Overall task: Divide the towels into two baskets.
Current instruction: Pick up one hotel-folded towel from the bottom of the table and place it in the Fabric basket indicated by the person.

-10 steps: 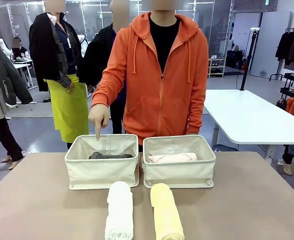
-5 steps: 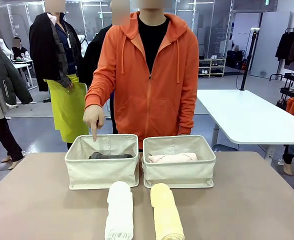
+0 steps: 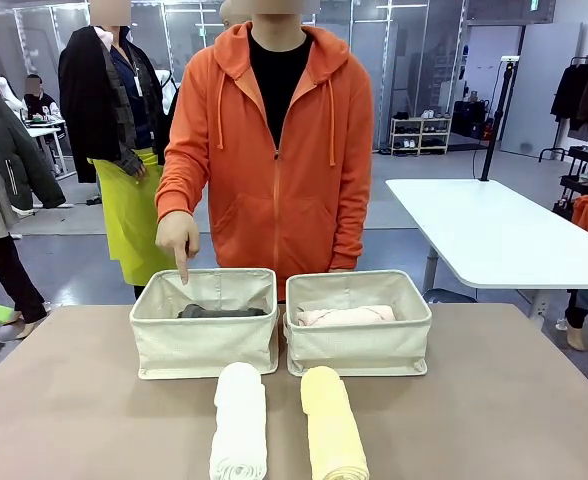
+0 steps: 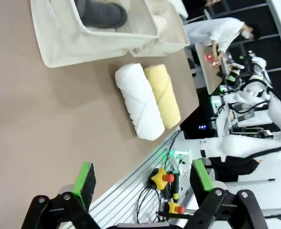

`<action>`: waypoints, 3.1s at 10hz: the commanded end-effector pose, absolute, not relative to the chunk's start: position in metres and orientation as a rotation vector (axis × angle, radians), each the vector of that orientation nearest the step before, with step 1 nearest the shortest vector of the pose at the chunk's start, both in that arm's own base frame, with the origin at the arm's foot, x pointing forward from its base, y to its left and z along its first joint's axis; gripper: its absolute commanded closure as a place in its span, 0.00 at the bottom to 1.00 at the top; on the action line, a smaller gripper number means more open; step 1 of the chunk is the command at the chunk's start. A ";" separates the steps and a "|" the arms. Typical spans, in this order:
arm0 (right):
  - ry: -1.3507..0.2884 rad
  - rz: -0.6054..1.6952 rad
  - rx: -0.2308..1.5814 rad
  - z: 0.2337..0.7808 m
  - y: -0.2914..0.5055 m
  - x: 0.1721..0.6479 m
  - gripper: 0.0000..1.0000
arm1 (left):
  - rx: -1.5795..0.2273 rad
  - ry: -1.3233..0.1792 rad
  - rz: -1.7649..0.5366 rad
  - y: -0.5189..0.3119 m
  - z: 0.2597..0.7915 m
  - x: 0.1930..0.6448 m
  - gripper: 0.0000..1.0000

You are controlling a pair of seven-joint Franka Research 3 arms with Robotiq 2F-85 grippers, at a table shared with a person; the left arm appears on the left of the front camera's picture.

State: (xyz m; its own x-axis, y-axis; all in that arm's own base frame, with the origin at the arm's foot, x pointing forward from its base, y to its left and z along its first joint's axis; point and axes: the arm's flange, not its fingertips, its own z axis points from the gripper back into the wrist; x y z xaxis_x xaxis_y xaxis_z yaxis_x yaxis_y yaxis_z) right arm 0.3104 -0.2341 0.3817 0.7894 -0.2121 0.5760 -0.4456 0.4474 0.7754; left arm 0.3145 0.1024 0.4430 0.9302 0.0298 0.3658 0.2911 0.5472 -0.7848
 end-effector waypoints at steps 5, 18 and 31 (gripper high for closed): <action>-0.701 0.156 1.116 0.382 -0.232 0.310 0.00 | -0.894 -0.105 -0.078 -0.070 0.379 0.334 0.00; -0.701 0.156 1.116 0.382 -0.232 0.310 0.00 | -0.816 -0.153 -0.065 -0.198 0.317 0.332 0.00; -0.701 0.156 1.116 0.382 -0.232 0.310 0.00 | -0.681 -0.173 -0.107 -0.217 0.301 0.322 0.44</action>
